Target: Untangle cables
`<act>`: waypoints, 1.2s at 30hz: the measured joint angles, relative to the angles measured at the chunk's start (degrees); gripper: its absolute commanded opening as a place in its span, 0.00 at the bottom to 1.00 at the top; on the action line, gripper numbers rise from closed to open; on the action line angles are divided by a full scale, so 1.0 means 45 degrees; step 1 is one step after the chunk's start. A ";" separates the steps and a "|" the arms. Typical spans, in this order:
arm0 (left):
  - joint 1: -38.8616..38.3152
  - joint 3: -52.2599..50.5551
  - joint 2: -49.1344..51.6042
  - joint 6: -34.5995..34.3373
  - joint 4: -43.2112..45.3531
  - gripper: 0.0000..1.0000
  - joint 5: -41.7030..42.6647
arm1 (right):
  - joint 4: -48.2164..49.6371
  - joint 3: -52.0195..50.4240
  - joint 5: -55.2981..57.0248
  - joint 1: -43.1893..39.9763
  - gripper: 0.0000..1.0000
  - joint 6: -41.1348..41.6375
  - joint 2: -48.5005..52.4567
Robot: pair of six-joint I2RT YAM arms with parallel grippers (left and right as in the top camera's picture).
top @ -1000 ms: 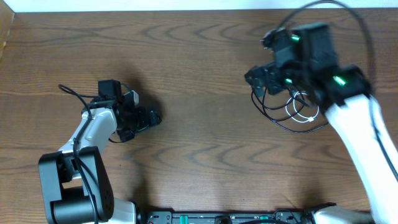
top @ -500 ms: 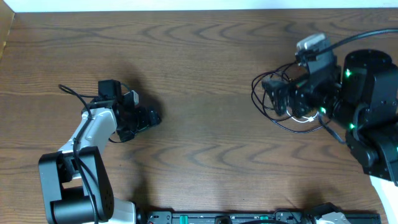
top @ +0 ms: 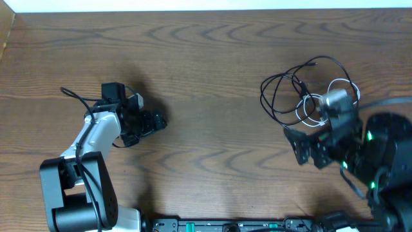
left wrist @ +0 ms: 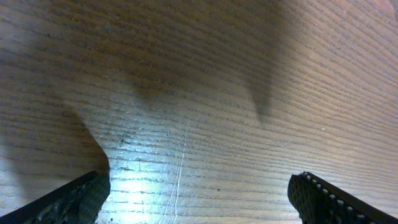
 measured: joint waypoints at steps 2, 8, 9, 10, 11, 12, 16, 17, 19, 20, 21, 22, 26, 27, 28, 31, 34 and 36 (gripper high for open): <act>0.0000 0.0000 -0.0005 0.0000 -0.0005 0.96 0.0000 | 0.0486 -0.1025 -0.0005 -0.0248 0.99 0.0000 -0.0826; -0.0005 0.0000 0.0000 0.0000 -0.0010 0.96 -0.0005 | 0.2113 -0.3837 -0.0015 -0.1258 0.99 0.0000 -0.3138; 0.0000 0.0000 0.0000 0.0000 0.0005 0.96 0.0000 | 0.2322 -0.4328 0.0005 -0.1491 0.99 0.0005 -0.3575; 0.0000 0.0000 0.0000 0.0000 -0.0005 0.96 0.0000 | 0.2472 -0.4741 -0.0005 -0.1715 0.99 0.0005 -0.3944; 0.0000 0.0000 0.0000 0.0000 -0.0010 0.96 -0.0010 | 0.2686 -0.5115 -0.0010 -0.1889 0.99 0.0005 -0.4255; 0.0000 0.0000 0.0000 0.0000 0.0005 0.96 -0.0010 | 0.3045 -0.5527 -0.0005 -0.2059 0.99 0.0000 -0.4566; 0.0000 0.0000 0.0000 0.0000 -0.0005 0.96 -0.0005 | 0.5139 -0.7111 -0.0005 -0.2599 0.99 0.0024 -0.5663; 0.0000 0.0000 0.0000 0.0000 -0.0005 0.96 -0.0005 | 0.6105 -0.7606 0.0015 -0.2735 0.99 0.0000 -0.6018; 0.0000 0.0000 0.0000 0.0000 0.0000 0.96 0.0000 | 0.7703 -0.8344 -0.0010 -0.2973 0.99 0.0019 -0.6533; 0.0000 0.0000 0.0000 0.0000 0.0000 0.96 -0.0005 | 0.8359 -0.8670 -0.0010 -0.3060 0.99 0.0024 -0.6751; 0.0000 0.0000 0.0000 -0.0005 0.0000 0.96 -0.0024 | 0.9092 -0.9000 -0.0010 -0.3181 0.99 0.0034 -0.6980; 0.0000 0.0000 0.0000 0.0000 0.0000 0.96 -0.0034 | 0.9622 -0.9282 -0.0010 -0.3269 0.99 0.0039 -0.7179; 0.0000 0.0000 0.0000 0.0000 0.0000 0.96 -0.0049 | 1.0802 -1.0433 -0.0015 -0.3628 0.99 0.0044 -0.7936; 0.0000 0.0000 0.0000 0.0000 0.0000 0.96 -0.0049 | 1.1050 -1.0885 -0.0005 -0.3740 0.99 0.0044 -0.8204; 0.0000 0.0000 0.0000 0.0000 0.0000 0.97 -0.0049 | 1.1074 -1.0958 -0.0005 -0.3755 0.99 0.0044 -0.8242; 0.0000 0.0000 0.0000 0.0000 -0.0005 0.96 -0.0049 | 1.1477 -1.1725 -0.0005 -0.3910 0.99 0.0044 -0.8791; 0.0000 0.0000 0.0000 0.0000 -0.0005 0.96 -0.0049 | 1.1749 -1.2288 -0.0005 -0.4056 0.99 0.0044 -0.9321; 0.0000 0.0000 0.0000 0.0000 0.0000 0.96 -0.0049 | 1.1958 -1.2556 -0.0010 -0.4148 0.99 0.0044 -0.9539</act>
